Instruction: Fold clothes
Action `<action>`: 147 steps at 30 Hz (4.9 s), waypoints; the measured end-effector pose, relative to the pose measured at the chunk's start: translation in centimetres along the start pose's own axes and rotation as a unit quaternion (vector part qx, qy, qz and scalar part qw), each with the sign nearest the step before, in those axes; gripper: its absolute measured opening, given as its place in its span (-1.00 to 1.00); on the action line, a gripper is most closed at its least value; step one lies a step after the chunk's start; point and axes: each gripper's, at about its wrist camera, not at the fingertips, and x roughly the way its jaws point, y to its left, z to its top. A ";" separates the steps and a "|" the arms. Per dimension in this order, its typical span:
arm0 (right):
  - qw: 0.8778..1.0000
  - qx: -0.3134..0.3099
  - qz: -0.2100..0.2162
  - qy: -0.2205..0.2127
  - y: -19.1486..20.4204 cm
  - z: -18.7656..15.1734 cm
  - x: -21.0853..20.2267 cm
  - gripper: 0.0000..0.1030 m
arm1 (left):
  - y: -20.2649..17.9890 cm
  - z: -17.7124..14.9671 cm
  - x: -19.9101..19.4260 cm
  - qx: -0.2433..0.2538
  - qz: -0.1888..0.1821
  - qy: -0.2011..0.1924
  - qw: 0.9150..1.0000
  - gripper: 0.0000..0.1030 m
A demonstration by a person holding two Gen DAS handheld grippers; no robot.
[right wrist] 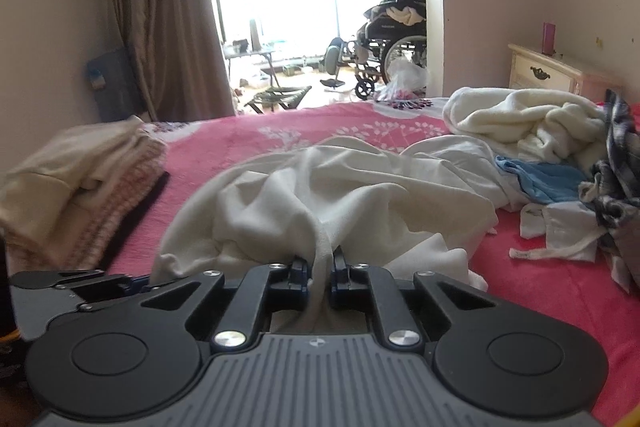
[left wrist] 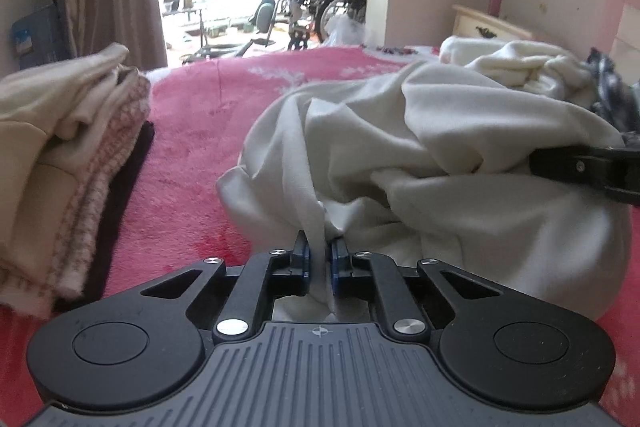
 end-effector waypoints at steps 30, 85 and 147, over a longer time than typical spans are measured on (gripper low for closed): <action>0.951 0.199 0.092 0.216 -9.1 -11.8 -17.9 -0.08 | 3.3 -8.8 -14.6 0.117 -0.173 0.152 0.966 0.01; 0.989 0.057 -0.040 0.128 -5.6 -3.9 -13.4 -0.80 | -4.5 -8.2 -17.1 0.119 -0.440 0.021 0.890 -0.56; 0.953 0.167 -0.215 0.133 -16.8 -13.6 -23.9 -0.85 | -4.5 -8.8 -10.8 0.074 -0.332 0.148 0.929 0.35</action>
